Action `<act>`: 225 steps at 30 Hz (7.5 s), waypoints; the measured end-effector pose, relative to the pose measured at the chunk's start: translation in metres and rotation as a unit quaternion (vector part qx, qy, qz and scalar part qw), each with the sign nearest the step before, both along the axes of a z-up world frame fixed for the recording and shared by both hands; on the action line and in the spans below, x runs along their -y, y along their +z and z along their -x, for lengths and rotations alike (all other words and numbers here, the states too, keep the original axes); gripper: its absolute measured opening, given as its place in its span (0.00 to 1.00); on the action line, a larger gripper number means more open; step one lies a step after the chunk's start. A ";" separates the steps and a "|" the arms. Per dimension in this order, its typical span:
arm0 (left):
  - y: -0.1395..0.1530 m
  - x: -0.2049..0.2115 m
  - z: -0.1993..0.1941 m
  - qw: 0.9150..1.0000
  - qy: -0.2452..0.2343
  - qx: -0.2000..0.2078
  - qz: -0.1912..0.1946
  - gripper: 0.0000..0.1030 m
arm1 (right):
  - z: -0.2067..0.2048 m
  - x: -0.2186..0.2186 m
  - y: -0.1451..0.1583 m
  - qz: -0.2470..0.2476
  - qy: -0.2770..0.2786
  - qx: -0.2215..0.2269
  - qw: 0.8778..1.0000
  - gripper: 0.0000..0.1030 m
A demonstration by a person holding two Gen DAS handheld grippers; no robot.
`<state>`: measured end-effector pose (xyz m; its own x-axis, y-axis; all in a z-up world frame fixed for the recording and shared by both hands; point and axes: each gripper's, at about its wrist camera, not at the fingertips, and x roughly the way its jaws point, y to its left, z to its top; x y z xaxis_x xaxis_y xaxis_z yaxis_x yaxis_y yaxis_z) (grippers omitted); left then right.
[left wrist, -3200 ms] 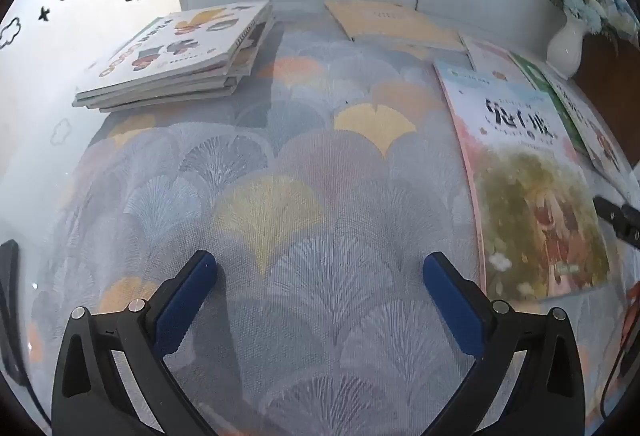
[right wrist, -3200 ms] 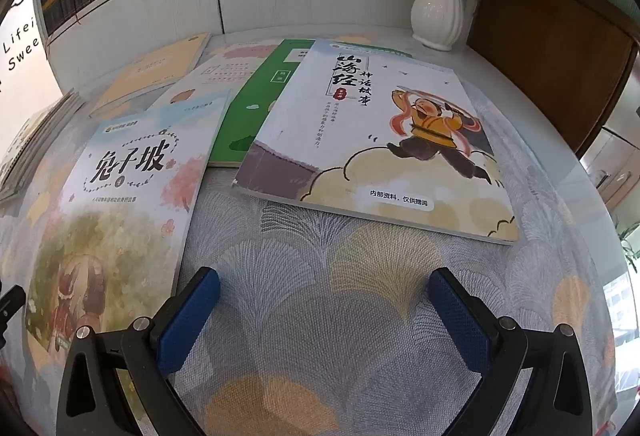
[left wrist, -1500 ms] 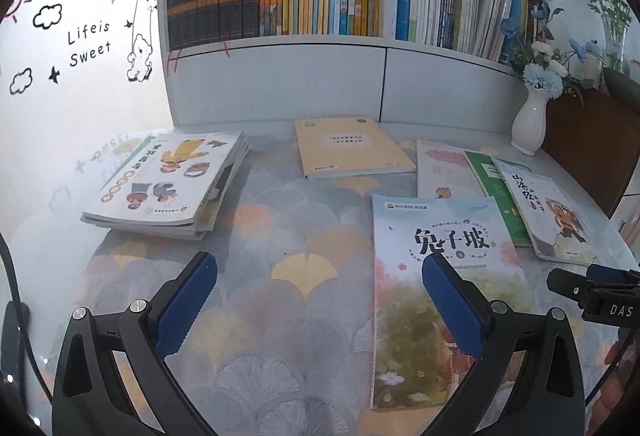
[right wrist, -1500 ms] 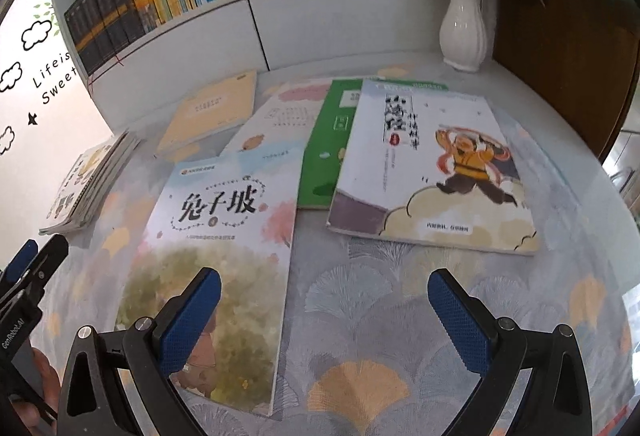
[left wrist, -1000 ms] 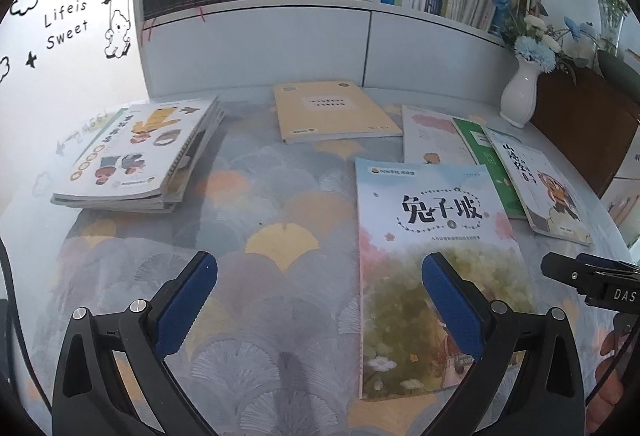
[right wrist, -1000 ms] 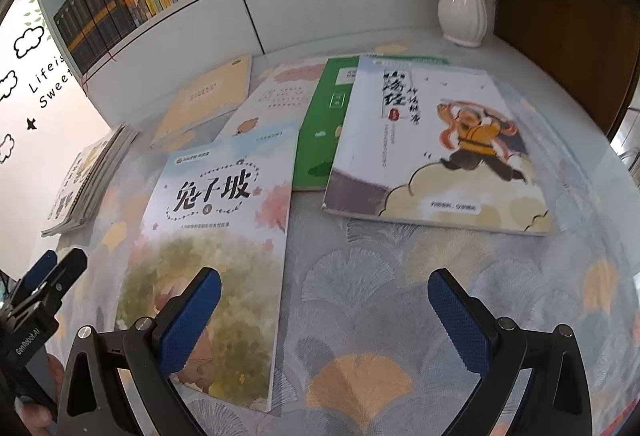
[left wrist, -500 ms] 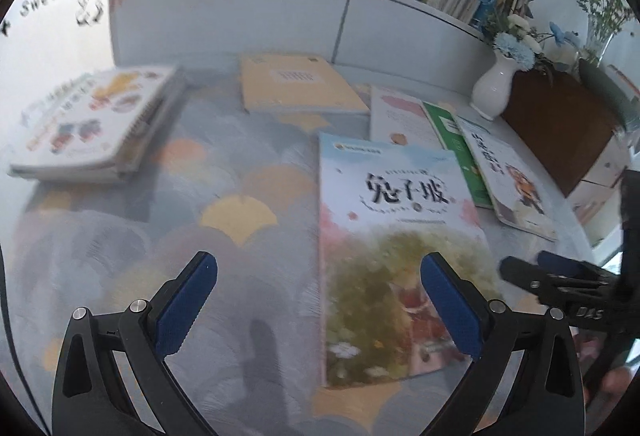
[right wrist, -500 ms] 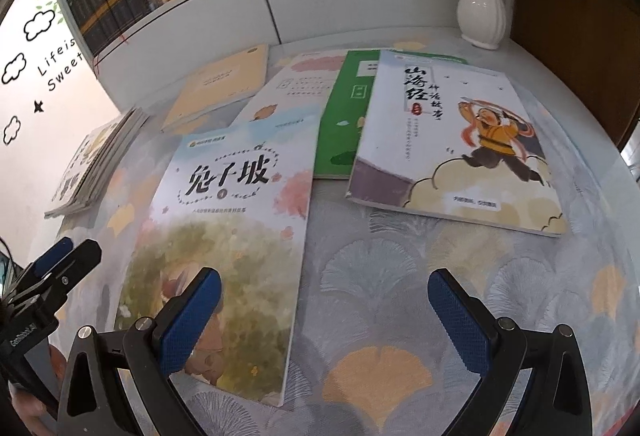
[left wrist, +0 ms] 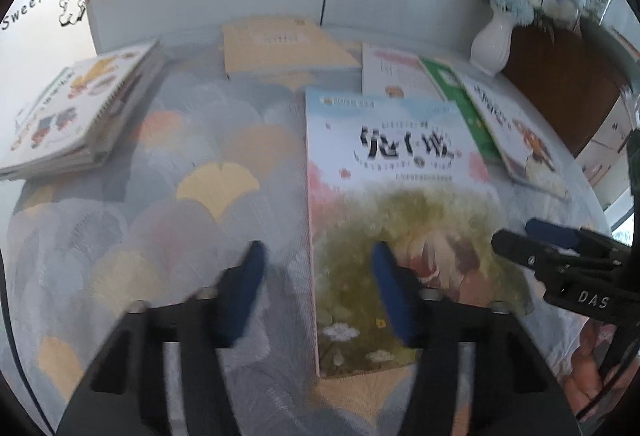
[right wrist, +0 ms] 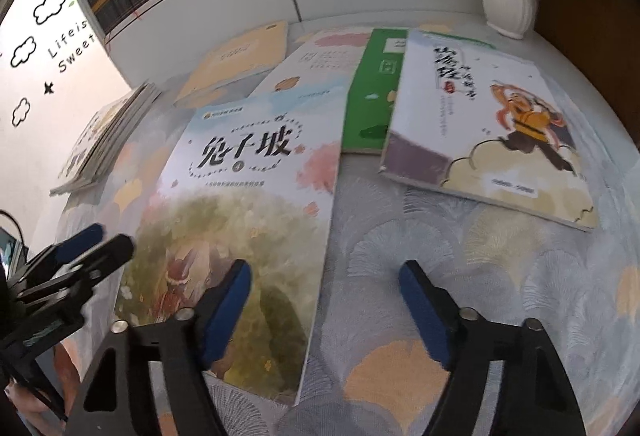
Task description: Organize books
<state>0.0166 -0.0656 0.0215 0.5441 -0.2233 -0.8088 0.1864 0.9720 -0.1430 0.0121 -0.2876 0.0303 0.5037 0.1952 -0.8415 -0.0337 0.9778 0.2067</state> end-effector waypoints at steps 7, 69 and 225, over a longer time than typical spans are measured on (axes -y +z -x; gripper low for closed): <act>-0.002 -0.001 0.003 0.999 -0.017 -0.036 0.016 0.41 | 0.001 0.002 0.000 -0.024 0.012 -0.002 1.000 0.62; 0.024 0.039 0.042 0.984 0.021 0.007 0.176 0.14 | -0.005 0.034 -0.009 -0.206 0.012 -0.037 0.978 0.79; -0.009 -0.023 -0.004 0.995 0.062 0.019 0.077 0.84 | 0.025 -0.001 -0.020 0.111 -0.018 0.052 0.992 1.00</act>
<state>0.0206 -0.0427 0.0127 0.6050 -0.2712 -0.7486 0.0740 0.9553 -0.2863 -0.0133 -0.2864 0.0106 0.5928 -0.0083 -0.8053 -0.0073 0.9999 -0.0157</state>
